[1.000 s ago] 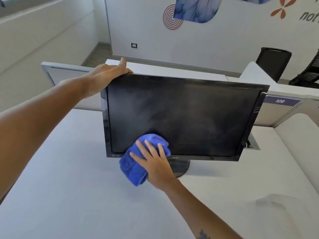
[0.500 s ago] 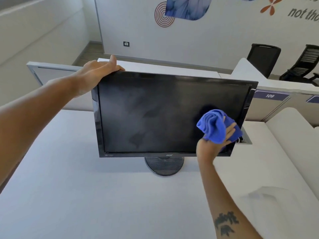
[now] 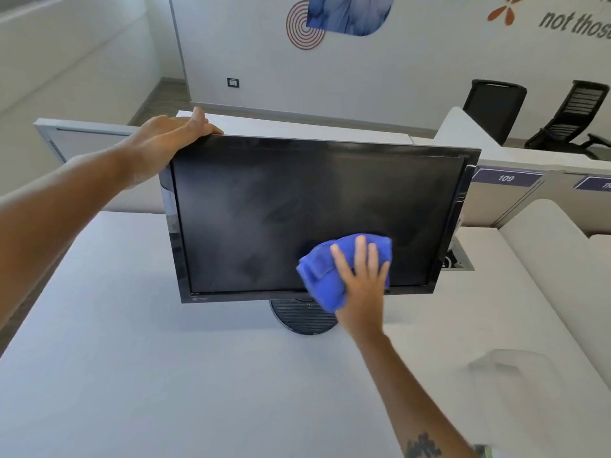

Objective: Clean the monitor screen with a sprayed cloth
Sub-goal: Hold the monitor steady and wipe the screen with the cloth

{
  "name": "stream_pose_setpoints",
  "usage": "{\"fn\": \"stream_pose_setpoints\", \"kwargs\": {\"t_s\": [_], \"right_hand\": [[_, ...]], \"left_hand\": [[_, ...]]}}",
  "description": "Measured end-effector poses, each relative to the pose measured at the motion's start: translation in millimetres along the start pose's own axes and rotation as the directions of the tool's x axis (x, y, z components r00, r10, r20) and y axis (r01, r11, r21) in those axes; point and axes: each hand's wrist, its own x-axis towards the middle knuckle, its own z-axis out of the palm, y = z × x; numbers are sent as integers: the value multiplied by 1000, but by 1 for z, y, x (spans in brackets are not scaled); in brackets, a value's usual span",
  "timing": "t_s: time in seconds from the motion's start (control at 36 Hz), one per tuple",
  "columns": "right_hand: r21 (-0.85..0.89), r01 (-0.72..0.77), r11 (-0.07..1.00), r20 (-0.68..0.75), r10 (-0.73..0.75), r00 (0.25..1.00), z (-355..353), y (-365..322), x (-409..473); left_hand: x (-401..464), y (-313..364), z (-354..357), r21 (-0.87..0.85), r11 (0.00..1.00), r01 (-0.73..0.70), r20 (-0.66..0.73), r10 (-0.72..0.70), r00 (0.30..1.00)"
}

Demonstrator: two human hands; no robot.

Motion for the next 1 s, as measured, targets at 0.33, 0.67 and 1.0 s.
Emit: {"fn": "stream_pose_setpoints", "kwargs": {"t_s": [0.33,0.67,1.0], "right_hand": [[-38,-206,978,-189,196,962,-35,87,23],[330,-179,927,-210,257,943,-9,106,-18],[455,-333,826,-124,430,894,-7,94,-50]], "left_hand": [[1,-3,2,35,999,-32,-17,32,999],[11,-16,-4,79,997,26,-20,-25,999],[18,-27,-8,103,995,-4,-17,6,1000]]}}
